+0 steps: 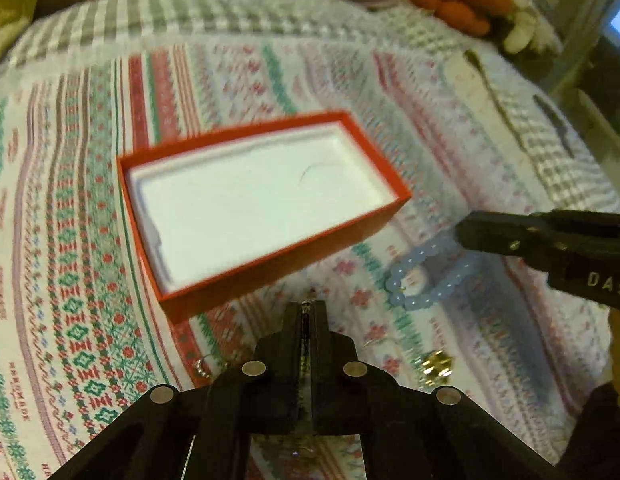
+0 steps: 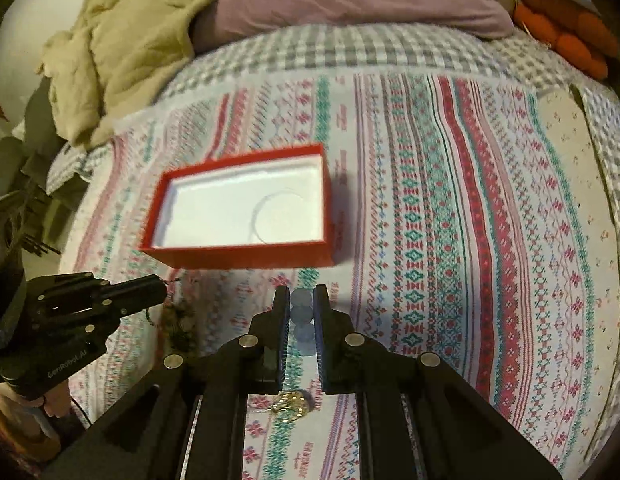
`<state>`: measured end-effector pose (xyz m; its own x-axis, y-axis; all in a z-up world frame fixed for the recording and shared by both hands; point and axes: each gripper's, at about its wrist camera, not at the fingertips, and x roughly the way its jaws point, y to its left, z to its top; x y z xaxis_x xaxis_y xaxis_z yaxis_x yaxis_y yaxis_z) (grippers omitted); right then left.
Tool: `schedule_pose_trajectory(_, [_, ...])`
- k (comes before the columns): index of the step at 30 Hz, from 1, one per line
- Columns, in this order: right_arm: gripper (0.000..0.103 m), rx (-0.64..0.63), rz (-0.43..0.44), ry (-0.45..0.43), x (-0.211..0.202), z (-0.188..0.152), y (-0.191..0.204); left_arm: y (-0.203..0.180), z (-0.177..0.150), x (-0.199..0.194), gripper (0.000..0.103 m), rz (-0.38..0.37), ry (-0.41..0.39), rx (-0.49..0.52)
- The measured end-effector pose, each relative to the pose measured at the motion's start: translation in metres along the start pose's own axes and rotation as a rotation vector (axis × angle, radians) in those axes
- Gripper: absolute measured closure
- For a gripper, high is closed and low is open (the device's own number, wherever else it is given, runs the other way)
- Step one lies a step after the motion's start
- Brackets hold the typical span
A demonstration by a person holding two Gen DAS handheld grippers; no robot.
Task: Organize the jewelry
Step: 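Carry both held bracelets over the red box and lower them inside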
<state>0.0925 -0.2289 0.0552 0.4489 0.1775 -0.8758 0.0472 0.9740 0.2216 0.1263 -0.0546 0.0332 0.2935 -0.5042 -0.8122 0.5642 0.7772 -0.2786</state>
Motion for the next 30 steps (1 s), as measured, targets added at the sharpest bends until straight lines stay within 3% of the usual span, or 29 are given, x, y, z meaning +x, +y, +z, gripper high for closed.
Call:
schedule_pose_trajectory(10, [0.091,0.012,0.036,-0.091,-0.033,0.013,0.016,-0.002,0.019,-0.038,0.103,0.003,-0.136,-0.030])
schedule_pose_trajectory(21, [0.091,-0.002,0.013,-0.143,-0.042,0.024,0.027,0.006,0.039,-0.012,0.103,-0.035,-0.232,-0.110])
schedule_pose_trajectory(30, [0.091,-0.056,-0.033,-0.165,-0.035,0.040,0.041,0.040,0.038,0.017,0.103,0.108,-0.194,-0.178])
